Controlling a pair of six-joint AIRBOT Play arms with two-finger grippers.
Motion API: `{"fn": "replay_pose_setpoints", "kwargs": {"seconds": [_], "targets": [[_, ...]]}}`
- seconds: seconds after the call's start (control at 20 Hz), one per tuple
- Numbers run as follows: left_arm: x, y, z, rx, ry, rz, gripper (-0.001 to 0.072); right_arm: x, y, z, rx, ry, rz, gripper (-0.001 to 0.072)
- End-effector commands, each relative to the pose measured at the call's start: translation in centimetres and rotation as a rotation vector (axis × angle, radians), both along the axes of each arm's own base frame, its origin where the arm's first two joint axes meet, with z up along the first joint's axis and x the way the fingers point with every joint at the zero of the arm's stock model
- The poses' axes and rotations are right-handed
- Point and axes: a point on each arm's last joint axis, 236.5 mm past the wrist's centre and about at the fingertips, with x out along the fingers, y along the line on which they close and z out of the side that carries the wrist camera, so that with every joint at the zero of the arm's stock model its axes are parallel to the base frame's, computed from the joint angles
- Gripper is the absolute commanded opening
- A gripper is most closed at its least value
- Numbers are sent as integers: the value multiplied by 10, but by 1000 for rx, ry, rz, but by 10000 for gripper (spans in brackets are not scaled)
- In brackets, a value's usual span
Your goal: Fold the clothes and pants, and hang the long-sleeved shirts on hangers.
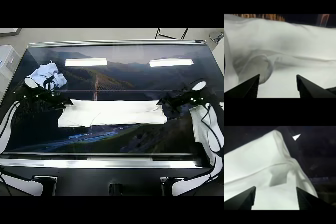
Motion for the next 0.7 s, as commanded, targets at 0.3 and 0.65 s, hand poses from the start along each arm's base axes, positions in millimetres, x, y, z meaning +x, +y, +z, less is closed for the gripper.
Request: {"fn": "replay_pose_setpoints", "kwargs": {"seconds": [0.3, 0.65], "targets": [[-9, -11, 92, -38, -162, -40, 521, -23, 4, -29, 94, 83, 129, 711], [-5, -83, 101, -73, -254, -134, 512, -10, 48, -11, 143, -9, 226, 38]]}}
